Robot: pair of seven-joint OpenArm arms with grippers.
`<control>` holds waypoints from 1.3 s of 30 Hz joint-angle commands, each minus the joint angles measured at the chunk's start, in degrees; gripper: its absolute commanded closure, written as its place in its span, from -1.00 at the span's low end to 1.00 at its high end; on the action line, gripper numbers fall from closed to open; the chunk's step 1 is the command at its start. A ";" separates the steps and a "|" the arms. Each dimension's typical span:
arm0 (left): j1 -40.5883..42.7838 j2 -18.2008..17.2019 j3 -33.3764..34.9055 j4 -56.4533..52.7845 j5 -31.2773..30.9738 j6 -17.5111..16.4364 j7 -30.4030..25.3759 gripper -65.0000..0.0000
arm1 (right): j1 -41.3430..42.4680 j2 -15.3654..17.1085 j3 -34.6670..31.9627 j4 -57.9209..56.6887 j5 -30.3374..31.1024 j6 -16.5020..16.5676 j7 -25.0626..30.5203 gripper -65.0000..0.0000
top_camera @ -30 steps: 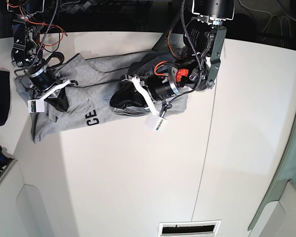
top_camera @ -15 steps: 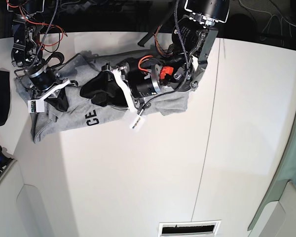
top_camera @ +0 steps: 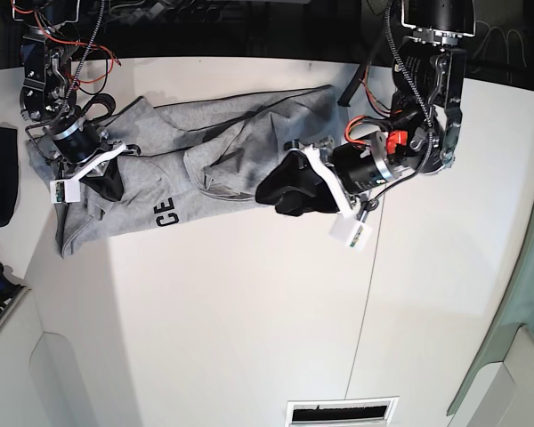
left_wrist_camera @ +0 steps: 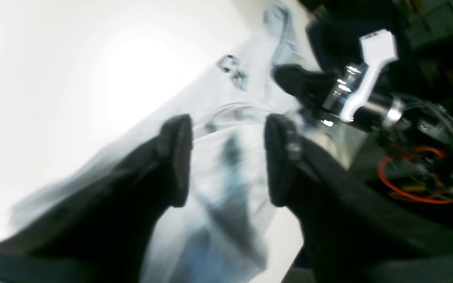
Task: Layout the t-shirt on the table in an organized manner, then fold the t-shirt properly
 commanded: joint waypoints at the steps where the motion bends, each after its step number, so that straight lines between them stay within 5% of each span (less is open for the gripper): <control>1: 0.72 -0.09 0.26 0.92 0.31 -0.73 -1.38 0.18 | 0.46 0.61 0.26 0.42 -0.42 -0.22 -0.87 1.00; 6: 3.85 0.24 0.50 0.15 6.49 -0.73 -8.70 0.19 | 0.46 0.61 0.26 0.42 -0.42 -0.22 -0.90 1.00; 12: 3.85 1.55 4.74 -4.11 6.86 -0.73 -10.23 0.19 | 0.48 0.59 0.26 0.42 -0.42 -0.22 -0.87 1.00; 22: 1.75 9.84 15.82 -4.22 12.59 -0.73 -10.86 0.19 | 0.44 0.61 0.26 0.42 -0.44 -0.22 -0.92 1.00; 29: -1.18 9.25 14.25 -4.22 12.39 -0.73 -9.53 0.19 | 0.48 0.68 0.26 0.42 -0.31 -0.22 -0.87 1.00; 35: -1.38 6.93 9.05 -4.22 12.37 -0.73 -8.81 0.19 | 0.61 1.31 0.28 1.53 9.11 -0.20 -0.90 1.00; 39: -1.31 3.45 6.84 -4.22 11.06 -0.73 -8.68 0.19 | 0.61 2.25 0.44 5.68 9.99 -0.20 -0.92 0.00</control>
